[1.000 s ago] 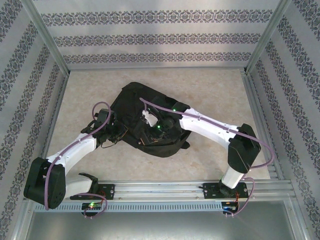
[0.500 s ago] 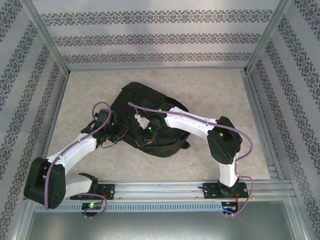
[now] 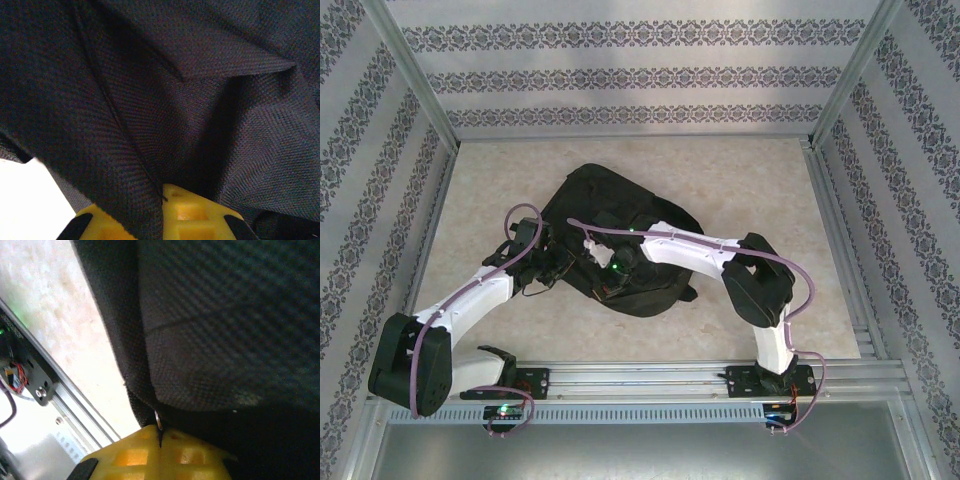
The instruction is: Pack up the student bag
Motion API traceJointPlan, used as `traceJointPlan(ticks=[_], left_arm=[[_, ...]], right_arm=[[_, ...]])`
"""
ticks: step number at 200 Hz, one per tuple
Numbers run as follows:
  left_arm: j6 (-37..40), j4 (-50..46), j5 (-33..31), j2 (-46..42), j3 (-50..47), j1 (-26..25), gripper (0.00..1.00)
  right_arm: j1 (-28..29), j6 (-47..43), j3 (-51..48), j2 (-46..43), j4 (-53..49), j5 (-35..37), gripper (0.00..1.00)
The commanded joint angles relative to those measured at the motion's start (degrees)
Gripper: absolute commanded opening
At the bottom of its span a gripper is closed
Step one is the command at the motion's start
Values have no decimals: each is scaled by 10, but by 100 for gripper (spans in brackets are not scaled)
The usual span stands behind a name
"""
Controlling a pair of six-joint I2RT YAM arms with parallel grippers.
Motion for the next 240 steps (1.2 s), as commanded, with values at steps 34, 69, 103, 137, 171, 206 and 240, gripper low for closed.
traceJointPlan(ticks=[34, 69, 103, 137, 171, 206, 240], left_arm=[[22, 2, -10, 0, 8, 8, 0], [23, 6, -12, 2, 6, 8, 0], [23, 6, -10, 0, 6, 7, 0], [22, 1, -9, -6, 3, 8, 0], [22, 2, -9, -7, 2, 8, 0], [24, 2, -10, -5, 4, 7, 0], [25, 3, -12, -3, 2, 8, 0]], right_arm=[[0, 9, -23, -41, 3, -57, 0], [-12, 62, -89, -71, 86, -165, 4], [-19, 125, -113, -39, 162, -254, 14], [-34, 175, -132, -36, 226, -276, 17], [-51, 194, -146, -44, 247, -279, 14], [-66, 178, -153, -56, 220, -241, 3], [-79, 153, -153, -74, 164, -195, 0]])
